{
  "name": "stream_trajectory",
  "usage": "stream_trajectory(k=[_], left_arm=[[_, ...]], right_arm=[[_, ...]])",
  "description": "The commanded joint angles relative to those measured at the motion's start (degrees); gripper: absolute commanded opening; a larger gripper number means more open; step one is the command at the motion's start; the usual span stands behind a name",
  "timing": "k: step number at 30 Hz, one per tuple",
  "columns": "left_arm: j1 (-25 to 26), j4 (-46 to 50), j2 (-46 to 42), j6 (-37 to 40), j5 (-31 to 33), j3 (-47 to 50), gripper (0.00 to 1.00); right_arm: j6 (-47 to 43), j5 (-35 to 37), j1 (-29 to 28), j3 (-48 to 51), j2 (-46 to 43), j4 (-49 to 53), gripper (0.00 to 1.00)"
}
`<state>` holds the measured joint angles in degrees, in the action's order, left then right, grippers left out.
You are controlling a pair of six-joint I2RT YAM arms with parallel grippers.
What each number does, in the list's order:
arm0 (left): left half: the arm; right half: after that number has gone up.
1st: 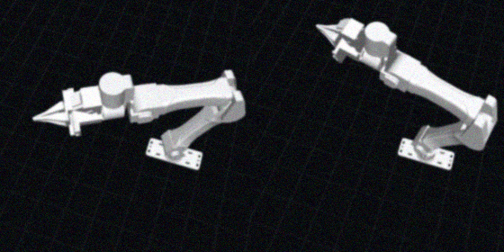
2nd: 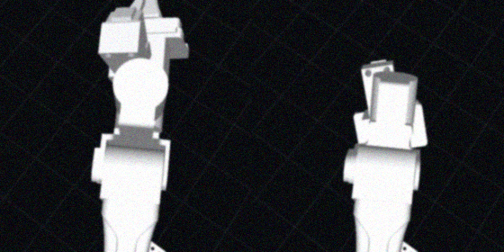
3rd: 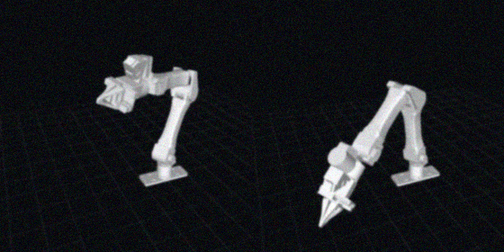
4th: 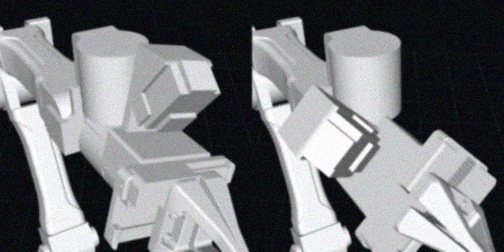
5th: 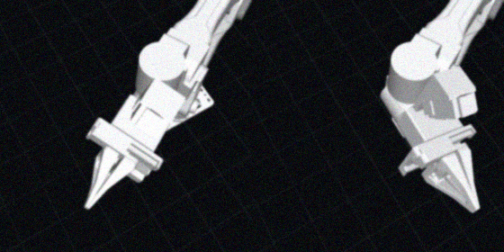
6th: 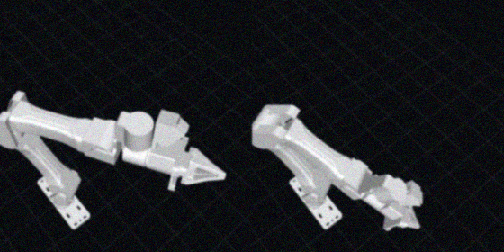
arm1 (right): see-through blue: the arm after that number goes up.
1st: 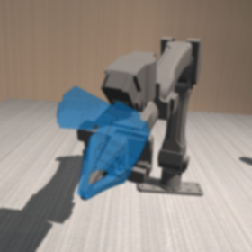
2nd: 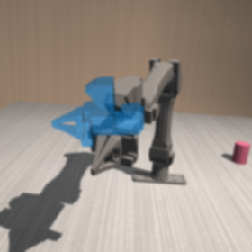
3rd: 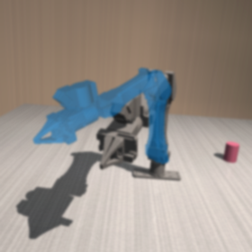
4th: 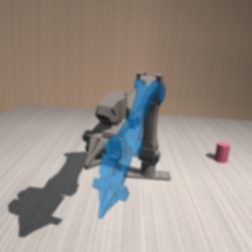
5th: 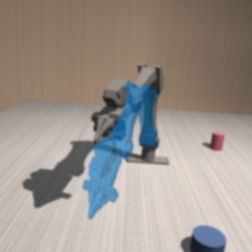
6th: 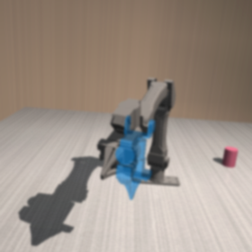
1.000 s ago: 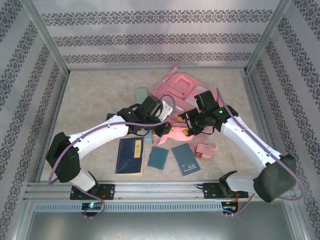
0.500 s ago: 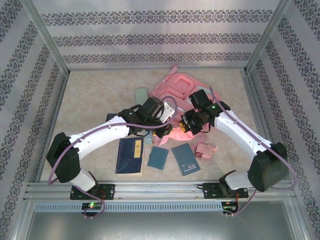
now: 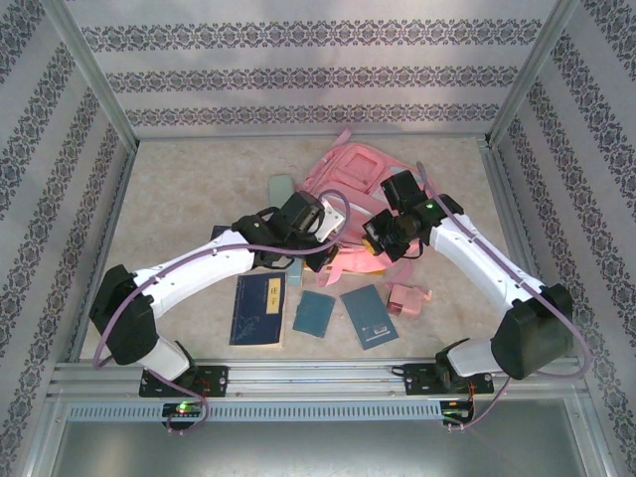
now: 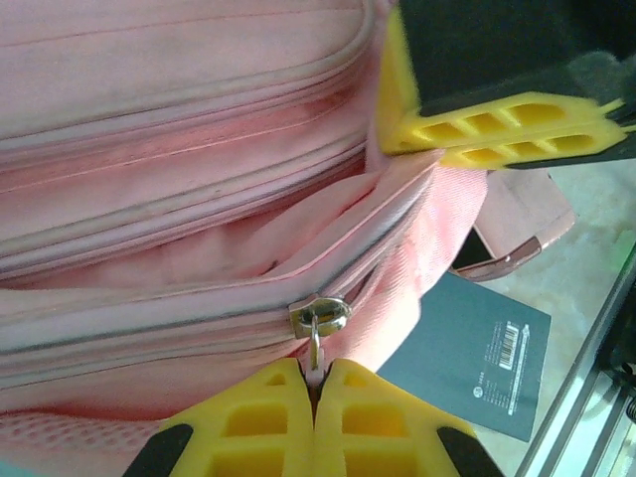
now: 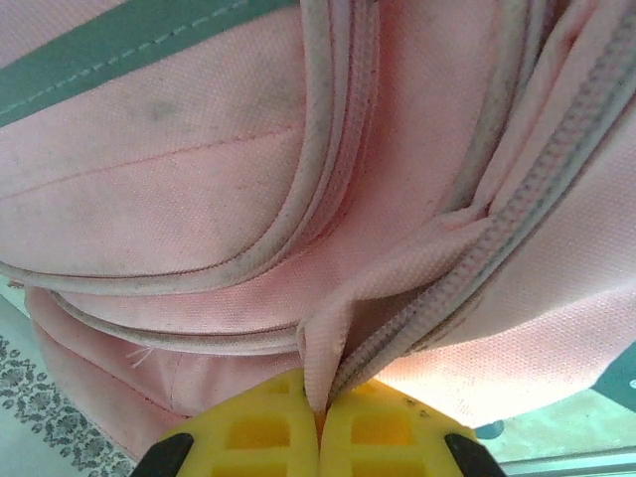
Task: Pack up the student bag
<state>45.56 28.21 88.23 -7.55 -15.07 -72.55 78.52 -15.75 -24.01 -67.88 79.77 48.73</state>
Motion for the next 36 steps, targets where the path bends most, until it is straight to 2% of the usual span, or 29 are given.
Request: stream_trajectory(k=[1,19,26,27,29,31,36], left_arm=[[-2.42,4.61,-4.66,-1.19,1.66,1.49,0.0],[-10.68,3.83,-5.3,-3.37,1.05,7.27,0.0],[-11.1,2.91,-3.8,-3.65,-0.99,6.85,0.0],[-11.11,2.67,-3.45,-3.91,-1.64,6.46,0.0],[-11.11,1.79,-2.63,-4.45,-3.18,5.24,0.0],[-11.07,0.88,-1.85,-5.44,-3.92,3.71,0.0],[-9.96,-1.83,0.62,-8.07,-6.37,-0.17,0.0]], right_arm=[[-6.02,7.29,2.06,-2.17,-1.9,1.18,0.0],[-22.27,9.5,6.06,-3.72,-3.28,0.76,0.0],[-30.43,12.18,7.22,-7.05,-0.01,3.12,0.0],[-30.89,12.27,7.28,-7.15,0.16,3.08,0.05],[-30.9,12.25,7.3,-7.6,0.5,3.92,0.28],[-30.2,11.78,7.18,-8.09,0.54,4.65,0.39],[-28.34,11.44,6.99,-10.77,-0.87,8.08,0.43]])
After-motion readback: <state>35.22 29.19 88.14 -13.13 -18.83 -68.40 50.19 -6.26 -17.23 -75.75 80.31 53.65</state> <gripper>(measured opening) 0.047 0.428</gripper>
